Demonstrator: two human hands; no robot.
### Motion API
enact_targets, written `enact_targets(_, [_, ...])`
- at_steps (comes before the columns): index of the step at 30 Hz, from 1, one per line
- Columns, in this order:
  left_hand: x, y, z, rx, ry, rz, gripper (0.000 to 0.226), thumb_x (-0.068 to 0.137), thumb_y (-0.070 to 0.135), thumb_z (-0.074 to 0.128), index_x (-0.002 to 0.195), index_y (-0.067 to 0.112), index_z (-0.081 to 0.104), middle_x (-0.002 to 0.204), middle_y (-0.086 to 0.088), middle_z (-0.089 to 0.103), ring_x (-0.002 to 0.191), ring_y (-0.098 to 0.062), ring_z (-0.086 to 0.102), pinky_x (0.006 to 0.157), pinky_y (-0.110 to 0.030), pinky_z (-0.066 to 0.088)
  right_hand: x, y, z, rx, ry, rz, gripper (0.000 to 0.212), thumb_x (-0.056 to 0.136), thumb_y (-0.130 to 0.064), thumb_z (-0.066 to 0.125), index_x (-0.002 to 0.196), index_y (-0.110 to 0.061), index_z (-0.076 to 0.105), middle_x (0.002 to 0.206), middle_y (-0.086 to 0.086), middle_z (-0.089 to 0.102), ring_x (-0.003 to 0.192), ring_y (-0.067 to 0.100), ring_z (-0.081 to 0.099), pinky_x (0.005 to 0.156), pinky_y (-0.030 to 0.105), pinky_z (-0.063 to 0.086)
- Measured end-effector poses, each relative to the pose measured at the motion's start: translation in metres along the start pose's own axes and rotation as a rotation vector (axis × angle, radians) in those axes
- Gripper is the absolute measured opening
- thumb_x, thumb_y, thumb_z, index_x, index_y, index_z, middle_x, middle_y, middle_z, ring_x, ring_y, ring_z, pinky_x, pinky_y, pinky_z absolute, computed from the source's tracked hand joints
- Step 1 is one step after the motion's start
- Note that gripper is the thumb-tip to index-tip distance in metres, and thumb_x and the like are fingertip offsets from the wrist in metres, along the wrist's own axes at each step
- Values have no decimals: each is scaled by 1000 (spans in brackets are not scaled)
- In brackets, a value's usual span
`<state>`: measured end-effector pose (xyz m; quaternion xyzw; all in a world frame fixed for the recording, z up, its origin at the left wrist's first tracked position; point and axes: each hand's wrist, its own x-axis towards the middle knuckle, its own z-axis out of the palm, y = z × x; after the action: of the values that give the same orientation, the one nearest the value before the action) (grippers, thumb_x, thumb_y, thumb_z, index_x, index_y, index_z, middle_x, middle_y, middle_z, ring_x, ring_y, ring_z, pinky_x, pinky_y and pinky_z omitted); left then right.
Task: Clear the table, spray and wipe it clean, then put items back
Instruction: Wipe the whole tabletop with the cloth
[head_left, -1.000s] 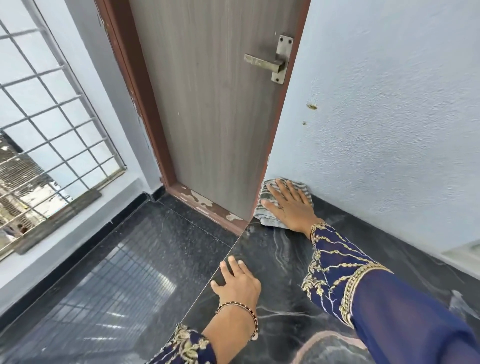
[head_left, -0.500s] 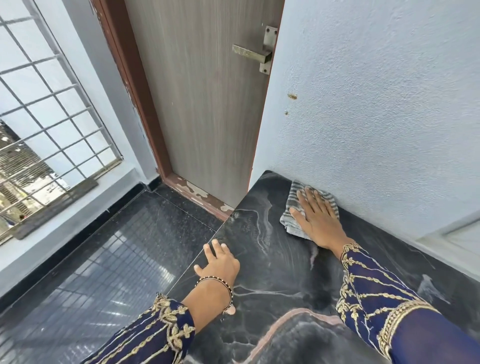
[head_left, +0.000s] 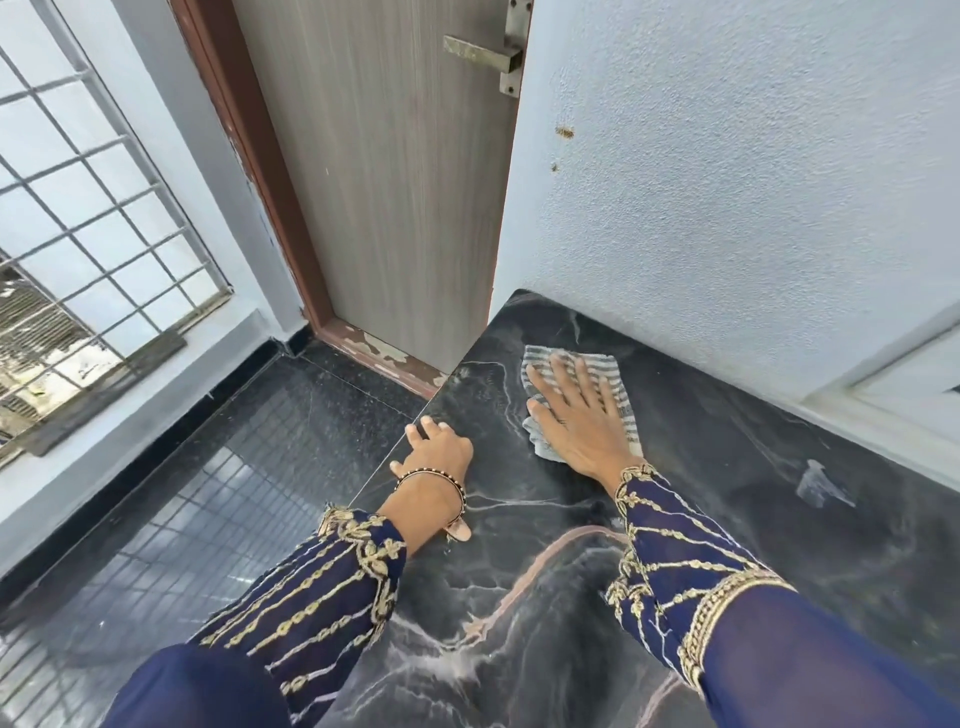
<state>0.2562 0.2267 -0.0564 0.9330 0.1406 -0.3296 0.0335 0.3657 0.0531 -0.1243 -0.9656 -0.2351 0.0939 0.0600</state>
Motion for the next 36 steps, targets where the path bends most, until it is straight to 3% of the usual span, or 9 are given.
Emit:
enact_targets(1, [-4, -2, 1, -6, 17, 10, 129, 56, 38, 90, 148, -8, 12, 156, -25, 14, 145, -44, 12, 109, -56, 38, -12, -11, 5, -12, 19, -31, 55, 105, -55, 15, 151, -50, -15, 167, -10, -15, 153, 18, -20, 121, 43, -15])
enact_targets(4, [-26, -6, 12, -63, 167, 59, 101, 73, 26, 82, 148, 0, 18, 157, -14, 20, 145, -32, 25, 107, -50, 41, -56, -45, 16, -79, 54, -146, 53, 106, -51, 16, 150, -46, -12, 168, -6, -10, 155, 24, -13, 124, 46, -8])
enact_targets(7, [-63, -14, 43, -51, 310, 155, 70, 85, 25, 68, 141, 10, 29, 146, -5, 39, 134, -23, 44, 106, -44, 42, -104, -80, 25, -90, 1, -209, 56, 99, -56, 0, 153, -43, -10, 167, -6, -14, 154, 23, -18, 124, 46, -11])
enact_targets(12, [-133, -42, 90, -108, 312, 179, 36, 90, 15, 50, 125, 13, 42, 133, -2, 47, 128, -22, 46, 92, -43, 45, -181, -135, 40, -33, -52, -275, 57, 106, -51, 15, 160, -36, 6, 167, -10, -16, 153, 22, -22, 121, 44, -18])
enact_targets(18, [-181, -84, 99, -90, 257, 197, 36, 93, 18, 44, 128, 13, 47, 134, -5, 50, 127, -26, 48, 98, -41, 42, -264, -185, 65, -64, -75, -390, 53, 107, -52, 17, 156, -34, 25, 164, -10, -5, 152, 24, -23, 119, 44, -22])
enact_targets(22, [-195, -85, 105, 1, 271, 225, 34, 90, 12, 41, 121, 16, 56, 129, -4, 59, 116, -27, 58, 92, -40, 48, -309, -185, 72, -46, -52, -466, 48, 108, -51, 19, 155, -47, 9, 164, -10, 0, 153, 25, -18, 120, 44, -20])
enact_targets(26, [-190, -67, 107, 7, 277, 285, 34, 88, 14, 43, 117, 13, 59, 127, -6, 60, 114, -29, 59, 91, -39, 48, -334, -158, 69, -107, -54, -462, 53, 108, -48, 23, 159, -42, 7, 169, -6, 6, 156, 26, -1, 122, 47, -5])
enact_targets(33, [-168, -33, 105, -30, 229, 397, 33, 89, 17, 40, 118, 13, 57, 120, -6, 60, 113, -29, 59, 89, -40, 46, -305, -114, 48, -47, -98, -408, 50, 108, -49, 22, 156, -40, 15, 167, -11, 11, 156, 18, -2, 121, 41, -8])
enact_targets(36, [-153, -18, 101, -133, 204, 404, 37, 91, 20, 42, 127, 15, 48, 130, -4, 57, 113, -32, 60, 91, -41, 47, -273, -82, 36, -36, -104, -368, 50, 108, -51, 21, 156, -42, 9, 167, -17, -3, 154, 12, -13, 121, 36, -16])
